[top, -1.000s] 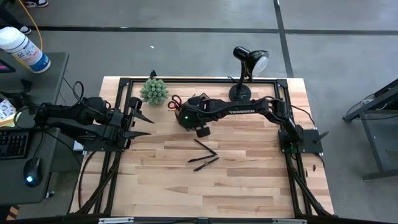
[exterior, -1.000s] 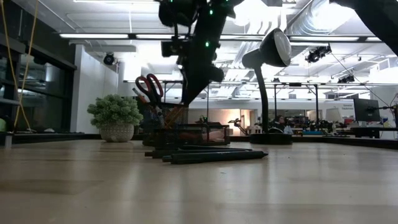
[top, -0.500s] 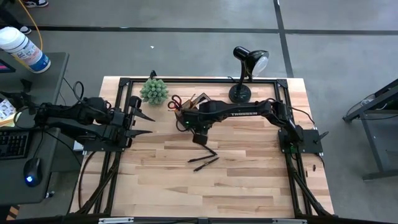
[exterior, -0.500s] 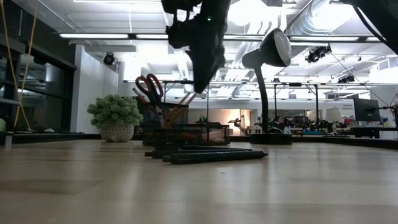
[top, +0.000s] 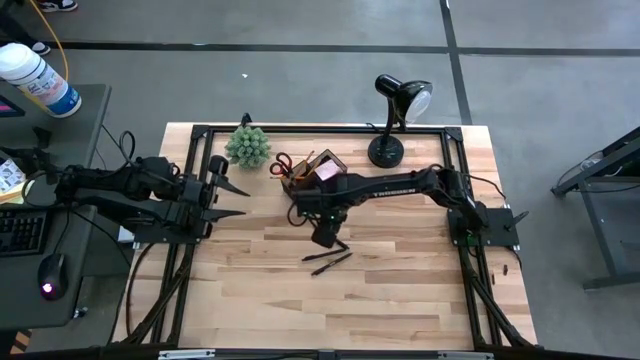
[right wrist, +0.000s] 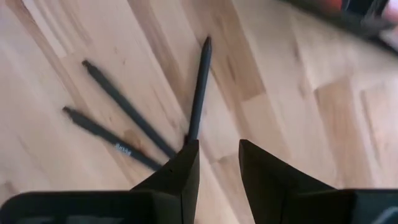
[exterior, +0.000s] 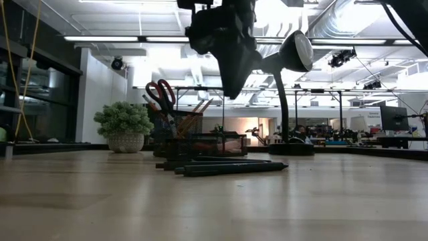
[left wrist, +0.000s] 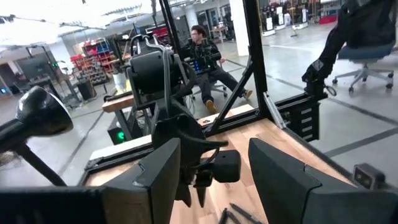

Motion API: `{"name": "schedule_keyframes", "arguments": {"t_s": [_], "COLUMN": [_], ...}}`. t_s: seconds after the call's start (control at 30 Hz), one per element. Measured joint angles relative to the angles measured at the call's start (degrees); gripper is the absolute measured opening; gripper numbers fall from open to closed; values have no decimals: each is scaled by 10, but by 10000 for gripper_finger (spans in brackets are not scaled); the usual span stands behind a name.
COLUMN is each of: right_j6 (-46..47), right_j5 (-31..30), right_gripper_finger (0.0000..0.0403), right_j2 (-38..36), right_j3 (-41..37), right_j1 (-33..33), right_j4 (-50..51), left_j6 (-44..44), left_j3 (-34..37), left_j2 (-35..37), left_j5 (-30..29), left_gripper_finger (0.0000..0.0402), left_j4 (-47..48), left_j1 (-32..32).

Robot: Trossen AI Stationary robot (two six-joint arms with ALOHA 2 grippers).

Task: Pick and place office supplies into organizer
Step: Put the bottom black pen into the black desk organizer

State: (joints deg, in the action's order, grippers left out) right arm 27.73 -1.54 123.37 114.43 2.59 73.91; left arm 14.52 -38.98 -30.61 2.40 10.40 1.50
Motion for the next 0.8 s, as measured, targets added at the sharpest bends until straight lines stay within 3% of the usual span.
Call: {"name": "schedule_keyframes", "arguments": {"t_s": [0.23,0.47,0.8], "right_j6": [5,47,78], "right_j5": [16,-45,-126], "right_gripper_finger": [106,106,106], "right_j2": [0,0,-2], "right_j3": [0,0,-1], "right_j1": [18,32,64], "right_j4": [57,150,160], "left_j6": [-131,-131,-135], "left_j3": [0,0,0], "left_j2": [0,-13,-73], "left_j5": [-9,-50,-29], "left_gripper_finger": [179,179,179], "left_j4": [0,-1,-36], "left_j1": [0,0,0]}}
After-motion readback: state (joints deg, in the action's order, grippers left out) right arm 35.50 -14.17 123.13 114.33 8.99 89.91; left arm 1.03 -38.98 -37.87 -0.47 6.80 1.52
